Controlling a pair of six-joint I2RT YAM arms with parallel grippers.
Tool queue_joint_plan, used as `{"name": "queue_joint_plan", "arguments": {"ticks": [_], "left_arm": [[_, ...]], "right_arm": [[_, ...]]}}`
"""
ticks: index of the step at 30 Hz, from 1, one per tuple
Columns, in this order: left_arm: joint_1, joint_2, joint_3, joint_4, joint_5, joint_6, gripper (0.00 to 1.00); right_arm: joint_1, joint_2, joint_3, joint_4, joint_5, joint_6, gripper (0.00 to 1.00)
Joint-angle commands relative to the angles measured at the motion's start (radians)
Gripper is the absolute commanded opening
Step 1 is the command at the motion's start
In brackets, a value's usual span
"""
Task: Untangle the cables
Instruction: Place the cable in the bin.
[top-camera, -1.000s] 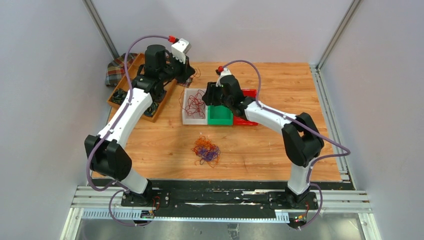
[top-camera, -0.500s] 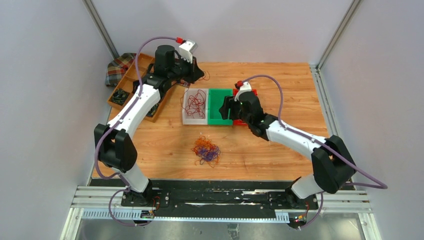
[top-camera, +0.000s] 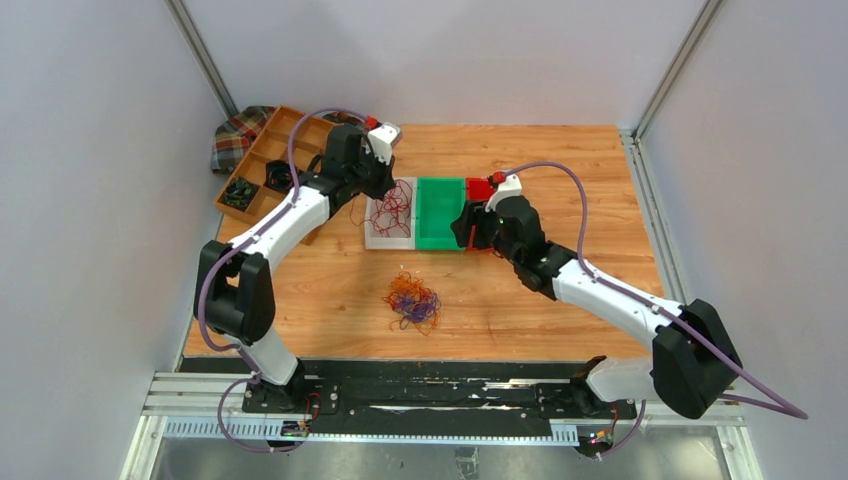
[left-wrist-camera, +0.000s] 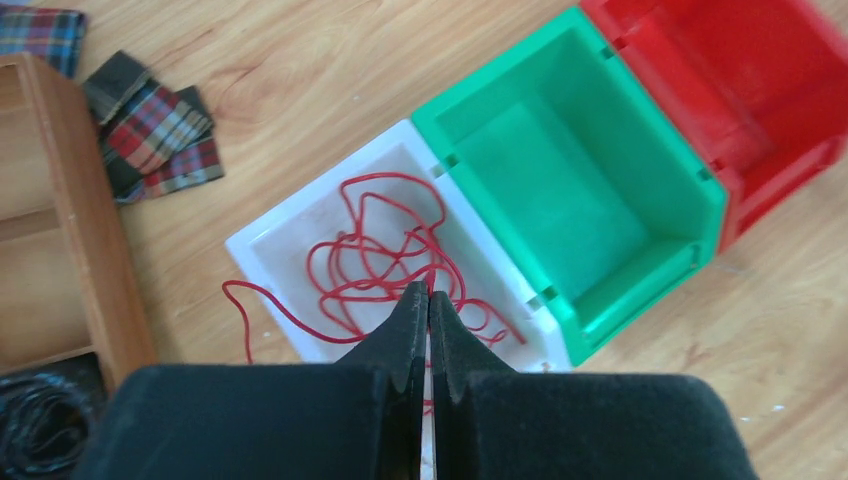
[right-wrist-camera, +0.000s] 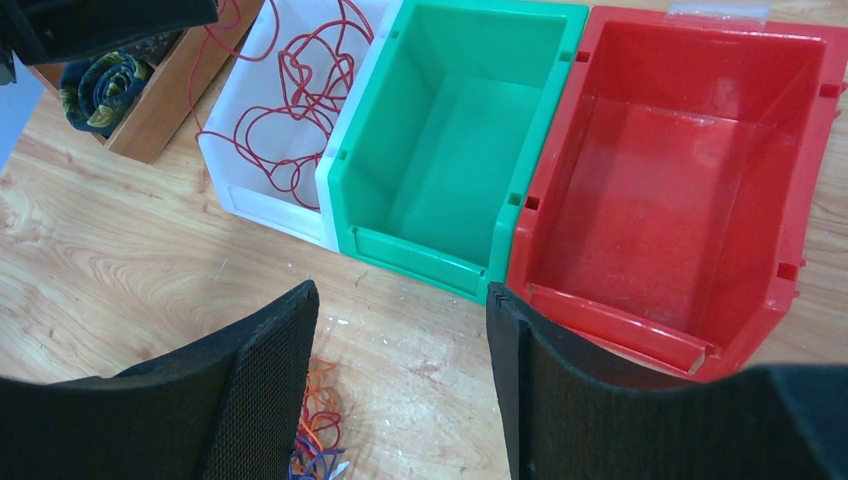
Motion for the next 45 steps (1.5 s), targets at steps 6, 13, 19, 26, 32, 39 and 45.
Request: {"name": "queue_joint_plan", "arguments": {"ticks": [6,13,19,26,32,39,45], "left_arm": [[-0.075,0.051,-0.034,0.057,-0.171,0.226,0.00],[-0.127,0.121,-0.032,0.093,-0.264,0.282,0.00],[-0.127,0.168,-0.002,0.076,-0.274,0.268,0.02],[-0.119,0.102,0.089,-0.088,-0.211,0.289,0.67],[-0.100,0.021,0.206,-0.289,-0.208,0.297,0.81],[0.067,-0.021,0.155,-0.372,-0.123,0.242,0.88],[0.183,-0.022,-0.013,-0.347,-0.014,0.205,0.81]], "right_arm": [[-0.010,-0.045,-0.020,-0.011,0.026,0.032,0.62],[-0.010,-0.092,-0.042,-0.037,0.035,0.039,0.62],[-0.010,-0.120,-0.063,-0.044,0.036,0.046,0.62],[-0.011,-0.134,-0.064,-0.044,0.023,0.048,0.62],[-0.010,-0.126,-0.057,-0.039,0.008,0.052,0.62],[-0.008,-0.129,-0.062,-0.041,-0.021,0.058,0.62],[-0.005,-0.128,-0.075,-0.040,-0.037,0.065,0.62]]}}
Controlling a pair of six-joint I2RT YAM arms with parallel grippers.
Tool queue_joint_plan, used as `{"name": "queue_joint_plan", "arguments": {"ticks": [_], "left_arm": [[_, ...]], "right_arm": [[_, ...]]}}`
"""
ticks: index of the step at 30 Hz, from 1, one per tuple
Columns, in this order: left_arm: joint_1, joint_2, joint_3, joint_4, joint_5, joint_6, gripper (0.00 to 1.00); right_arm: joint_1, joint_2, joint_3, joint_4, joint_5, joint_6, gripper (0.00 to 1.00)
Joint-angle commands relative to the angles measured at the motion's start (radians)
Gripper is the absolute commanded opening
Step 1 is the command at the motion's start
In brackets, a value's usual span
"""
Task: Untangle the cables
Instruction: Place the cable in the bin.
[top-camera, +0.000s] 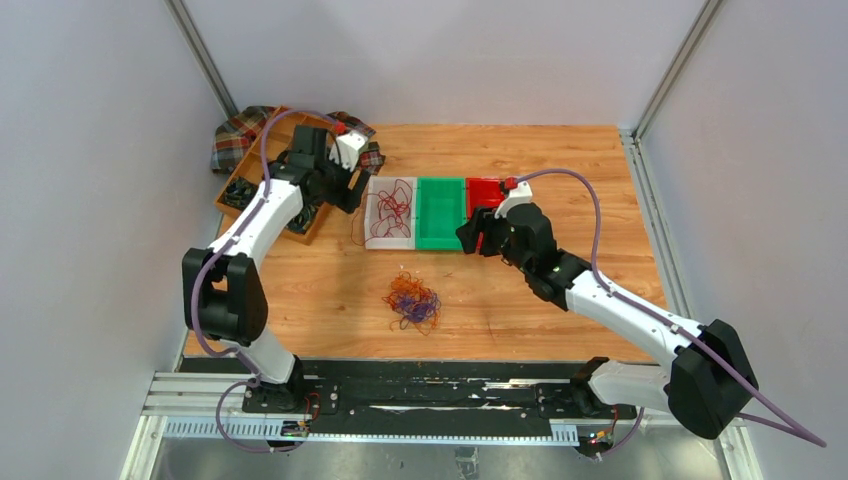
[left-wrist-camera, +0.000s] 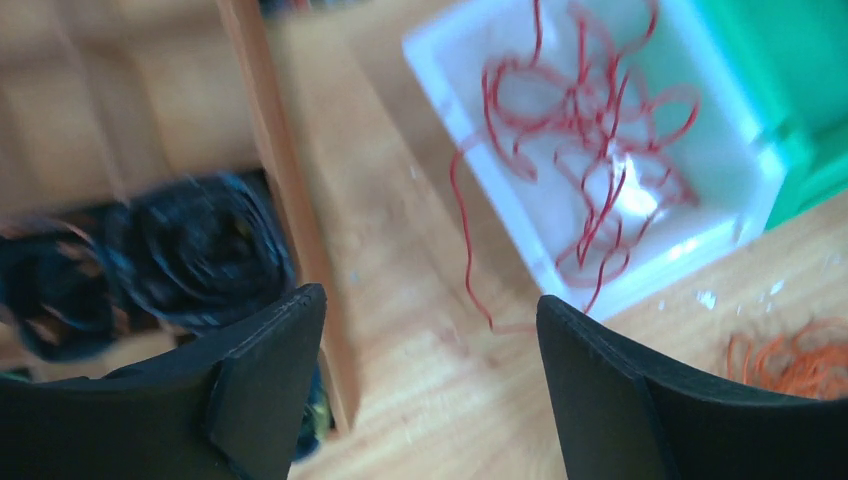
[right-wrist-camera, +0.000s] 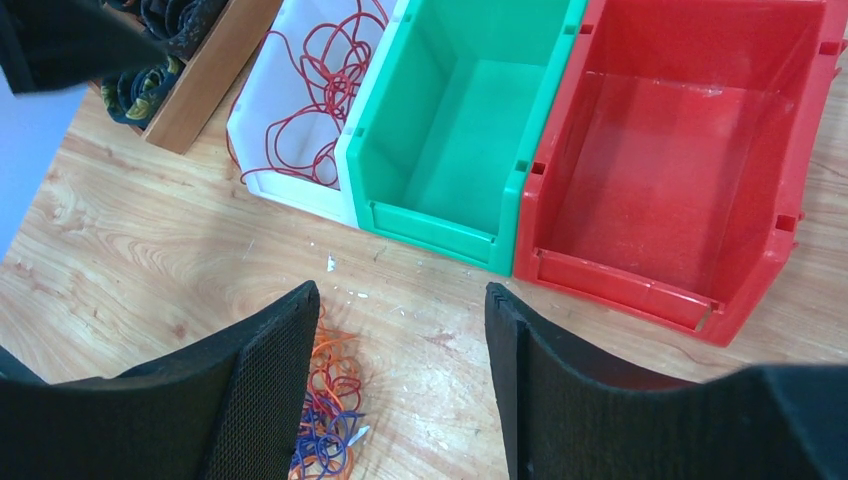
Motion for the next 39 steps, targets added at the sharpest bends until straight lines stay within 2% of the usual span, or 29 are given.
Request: {"name": "queue_joint_plan", "arguments": {"ticks": [1,4,15,17,21,23,31,34,39], "left_arm": [[0.048,0.006,-0.130,-0.019,0.108,-0.039,0.80],[0.056,0.018,-0.192,0.047,0.118,-0.046,0.74],[0.068,0.136,-0.216,0.176,0.116,-0.107,0.54],[0.068,0.146,-0.221,0.181,0.122,-0.118,0.45],[0.068,0.127,-0.218,0.166,0.127,-0.114,0.12],[0.068,0.094,-0.198,0.135,0.125,-0.108,0.01],[0.036,-0.061,-0.118,0.061,0.188,-0.158,0.01],[-0.002,-0.061,-0.096,0.060,0.205,-0.179,0.01],[-0.065,-0.006,-0.062,0.101,0.153,-0.192,0.01]], "right_arm": [[-0.004,-0.012,-0.020,0.007,-0.019,0.016,0.62],[-0.002,-0.007,-0.022,0.007,-0.022,0.019,0.61],[0.004,-0.011,-0.037,0.007,-0.033,0.030,0.61],[0.004,-0.010,-0.036,0.007,-0.033,0.030,0.61],[0.003,-0.002,-0.027,0.005,-0.038,0.027,0.61],[0.004,0.000,-0.020,0.003,-0.042,0.026,0.61],[0.005,0.006,-0.013,0.011,-0.047,0.032,0.59],[0.005,0.004,-0.016,0.006,-0.044,0.036,0.59],[0.004,-0.027,-0.037,-0.004,-0.032,0.037,0.58]]}}
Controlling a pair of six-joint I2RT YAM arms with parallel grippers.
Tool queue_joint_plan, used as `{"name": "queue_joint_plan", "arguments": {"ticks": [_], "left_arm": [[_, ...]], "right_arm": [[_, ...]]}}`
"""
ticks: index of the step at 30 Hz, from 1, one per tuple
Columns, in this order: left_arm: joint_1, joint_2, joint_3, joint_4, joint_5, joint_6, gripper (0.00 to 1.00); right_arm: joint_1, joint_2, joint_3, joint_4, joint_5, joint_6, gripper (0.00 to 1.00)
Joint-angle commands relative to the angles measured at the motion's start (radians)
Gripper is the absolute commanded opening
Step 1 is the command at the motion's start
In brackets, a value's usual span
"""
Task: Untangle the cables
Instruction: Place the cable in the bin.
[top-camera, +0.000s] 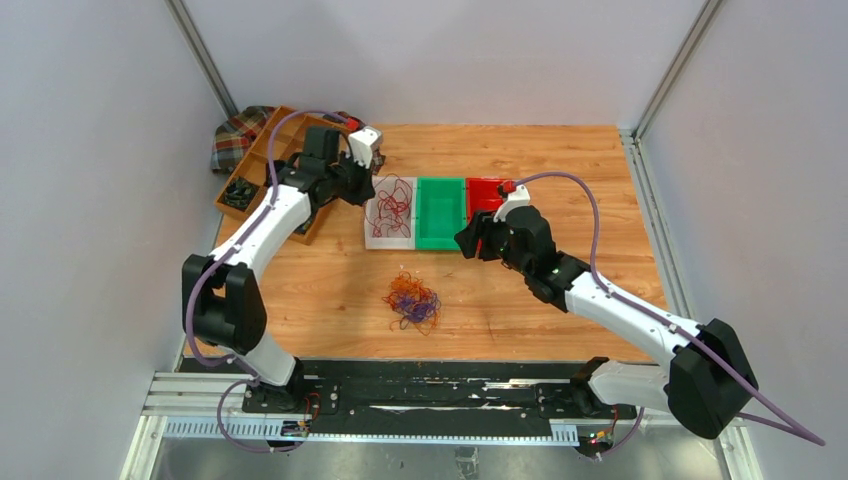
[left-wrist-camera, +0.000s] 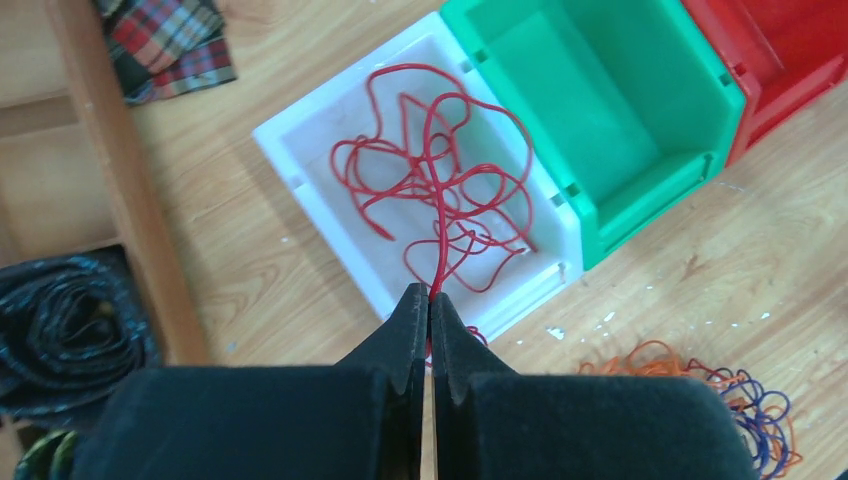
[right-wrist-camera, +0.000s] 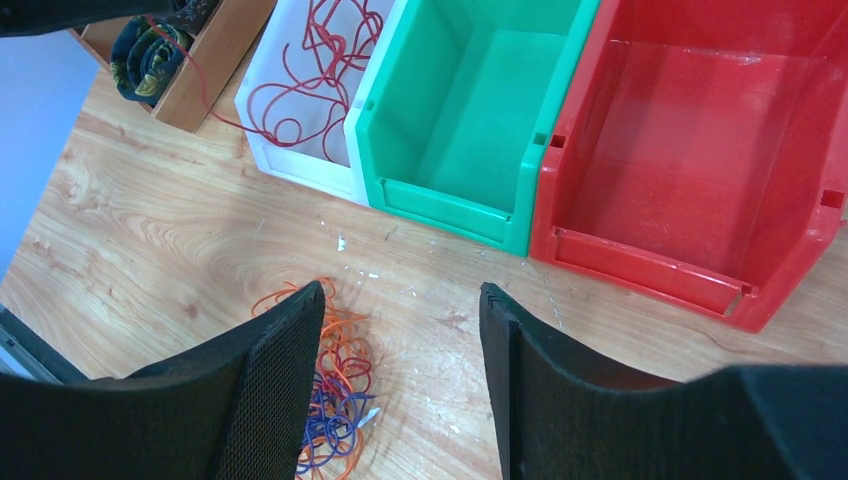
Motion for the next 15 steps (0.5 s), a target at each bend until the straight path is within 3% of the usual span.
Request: {"name": "queue_joint_plan", "arguments": {"ticks": [1,6,15], "left_arm": [[-0.046,0.065,0.041,0.021,-0.020,-0.030,0.01],[-0.084,0.149,0.072,0.074,-0.077,-0.047,0.01],[-0.123,0.264,0.065,0.202,-0.306,-0.020,0.01]], "right_arm": [[0.004,-0.034,-0.016,-0.007,0.015,0.012,0.58],[0.004,-0.053,-0.026,-0.020,0.026,0.007,0.58],[0.004,-0.037,-0.026,-0.022,0.030,0.001,0.58]]}}
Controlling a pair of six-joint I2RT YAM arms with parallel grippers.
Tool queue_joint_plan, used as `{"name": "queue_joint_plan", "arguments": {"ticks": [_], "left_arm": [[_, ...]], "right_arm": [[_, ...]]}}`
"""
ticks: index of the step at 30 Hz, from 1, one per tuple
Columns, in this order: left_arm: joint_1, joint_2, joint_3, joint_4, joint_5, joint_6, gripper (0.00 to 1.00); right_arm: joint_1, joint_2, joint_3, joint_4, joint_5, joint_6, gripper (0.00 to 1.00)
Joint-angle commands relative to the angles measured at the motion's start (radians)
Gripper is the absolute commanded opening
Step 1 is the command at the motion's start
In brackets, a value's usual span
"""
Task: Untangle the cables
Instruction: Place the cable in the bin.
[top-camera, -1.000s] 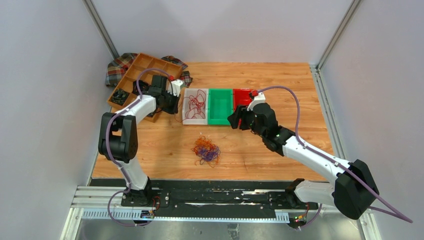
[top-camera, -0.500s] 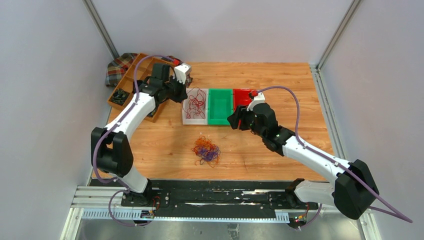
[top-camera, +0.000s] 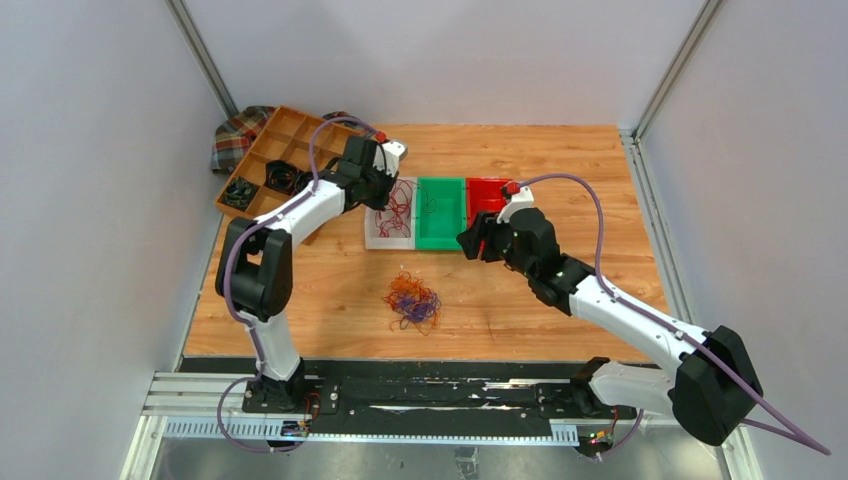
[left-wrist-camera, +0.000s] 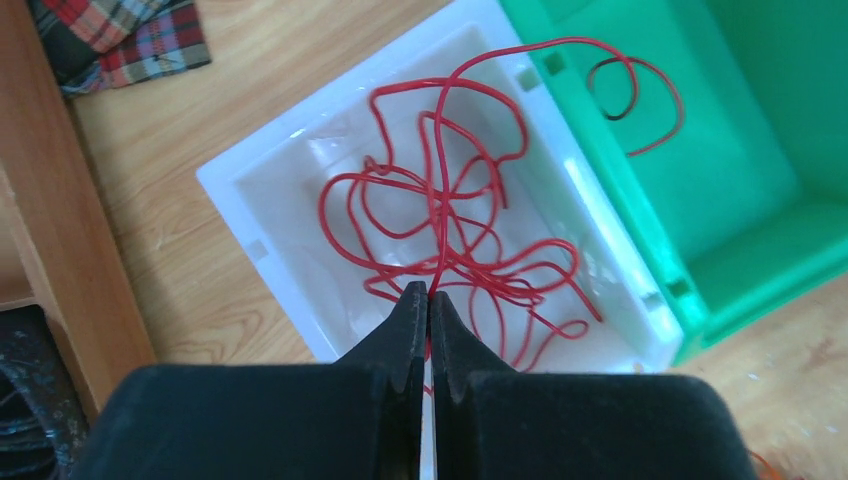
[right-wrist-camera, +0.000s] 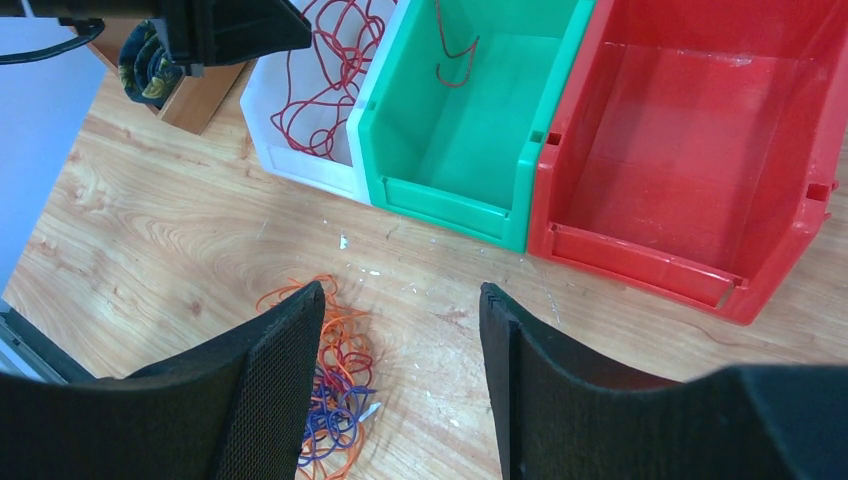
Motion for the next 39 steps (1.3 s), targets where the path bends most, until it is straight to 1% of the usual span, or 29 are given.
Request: {"name": "queue_joint_plan", "arguments": {"ticks": [1,5,8,13,18,24,27,31,33,35,39], "left_arm": [[-0.006,0.030,0.007,0.112,-0.131,0.008,0.01],[-0.003,0.011,-0.037,0.150,-0.116,-0.026,0.01],[0.011,-0.072,-0.127,0.239,-0.029,-0.074,0.01],[0.018,-0.167,-0.208,0.278,0.039,-0.091,0.01],[0.052,-0.253,-0.288,0.356,0.096,-0.112,0.01],[0.082,-0.325,-0.328,0.360,0.141,-0.105,0.01],[0.081,-0.332,-0.338,0.334,0.152,-0.085,0.01],[0.082,-0.317,-0.337,0.308,0.146,-0.066,0.01],[0.081,-0.304,-0.333,0.305,0.128,-0.063,0.01],[0.081,-0.288,-0.323,0.300,0.110,-0.058,0.01],[0.079,-0.260,-0.290,0.293,0.083,-0.063,0.01]], "right_arm": [[0.003,0.005,-0.010,-0.012,0.025,0.000,0.58],[0.004,0.051,0.017,0.009,0.023,-0.010,0.59],[0.003,0.119,0.086,0.027,0.024,-0.041,0.61],[-0.006,0.290,0.269,0.020,0.005,-0.121,0.64],[-0.026,0.457,0.454,-0.002,-0.062,-0.202,0.65],[-0.027,0.599,0.608,-0.021,-0.120,-0.273,0.66],[-0.027,0.649,0.668,-0.018,-0.150,-0.268,0.66],[-0.026,0.721,0.724,0.010,-0.192,-0.222,0.65],[-0.023,0.763,0.747,0.030,-0.215,-0.189,0.64],[-0.014,0.806,0.775,0.039,-0.239,-0.163,0.61],[0.036,0.903,0.844,0.007,-0.251,-0.164,0.49]]}}
